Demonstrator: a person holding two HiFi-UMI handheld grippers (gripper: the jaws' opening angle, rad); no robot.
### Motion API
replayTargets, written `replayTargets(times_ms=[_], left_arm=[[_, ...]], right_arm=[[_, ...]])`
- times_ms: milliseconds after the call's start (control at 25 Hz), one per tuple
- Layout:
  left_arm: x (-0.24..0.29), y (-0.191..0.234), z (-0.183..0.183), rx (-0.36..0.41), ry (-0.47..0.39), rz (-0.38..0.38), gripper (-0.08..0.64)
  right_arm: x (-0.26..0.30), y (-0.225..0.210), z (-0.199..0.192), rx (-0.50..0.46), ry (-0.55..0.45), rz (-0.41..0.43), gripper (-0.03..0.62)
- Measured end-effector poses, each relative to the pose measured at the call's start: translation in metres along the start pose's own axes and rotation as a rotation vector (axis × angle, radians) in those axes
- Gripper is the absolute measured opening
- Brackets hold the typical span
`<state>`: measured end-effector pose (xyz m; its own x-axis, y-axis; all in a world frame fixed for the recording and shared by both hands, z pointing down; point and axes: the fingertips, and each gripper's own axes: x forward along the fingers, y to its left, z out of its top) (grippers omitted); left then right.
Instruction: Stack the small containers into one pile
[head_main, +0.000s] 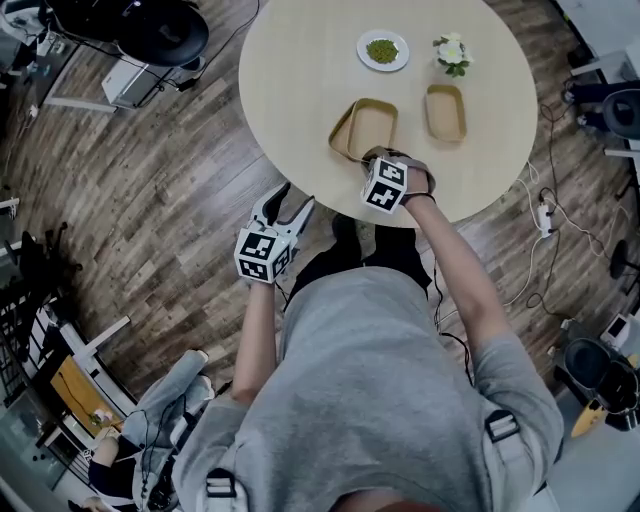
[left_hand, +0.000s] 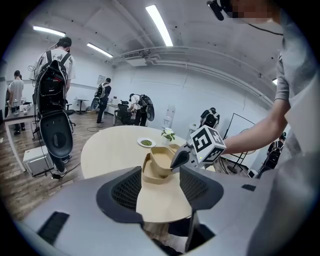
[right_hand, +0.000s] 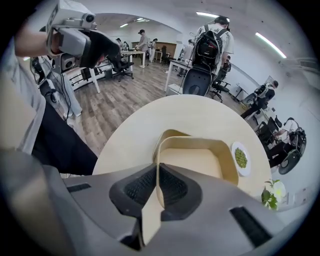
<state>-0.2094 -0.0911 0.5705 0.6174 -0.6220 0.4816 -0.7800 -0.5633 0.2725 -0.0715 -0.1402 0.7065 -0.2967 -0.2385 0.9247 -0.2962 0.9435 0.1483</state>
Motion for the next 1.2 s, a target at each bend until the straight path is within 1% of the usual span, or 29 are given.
replayTargets(times_ms=[80, 240, 320, 400, 600, 840, 1040, 1200], left_arm=[[0.001, -0.002, 0.0, 0.003, 0.004, -0.001, 0.253], [0.004, -0.006, 0.002, 0.006, 0.006, -0.004, 0.253], [0.006, -0.007, 0.002, 0.006, 0.006, -0.005, 0.253], [0.005, -0.007, 0.002, 0.007, 0.006, -0.004, 0.253], [0.002, -0.009, -0.003, 0.0, 0.01, -0.003, 0.253], [-0.001, -0.006, -0.007, -0.006, 0.02, 0.003, 0.253], [-0.001, -0.003, -0.009, -0.009, 0.023, 0.004, 0.252], [0.0, -0.001, -0.009, -0.009, 0.027, -0.002, 0.252]], right_arm=[[-0.005, -0.005, 0.004, 0.057, -0.024, -0.019, 0.021], [-0.004, -0.012, 0.025, 0.199, -0.067, -0.041, 0.021], [0.002, -0.011, 0.034, 0.235, -0.066, -0.044, 0.021], [0.005, -0.008, 0.042, 0.252, -0.057, -0.043, 0.022], [0.012, 0.001, 0.055, 0.267, -0.041, -0.042, 0.021], [0.018, -0.004, 0.048, 0.232, -0.017, -0.077, 0.021], [0.02, -0.004, 0.044, 0.181, 0.0, -0.115, 0.021], [0.03, 0.001, 0.039, 0.166, 0.016, -0.111, 0.021]])
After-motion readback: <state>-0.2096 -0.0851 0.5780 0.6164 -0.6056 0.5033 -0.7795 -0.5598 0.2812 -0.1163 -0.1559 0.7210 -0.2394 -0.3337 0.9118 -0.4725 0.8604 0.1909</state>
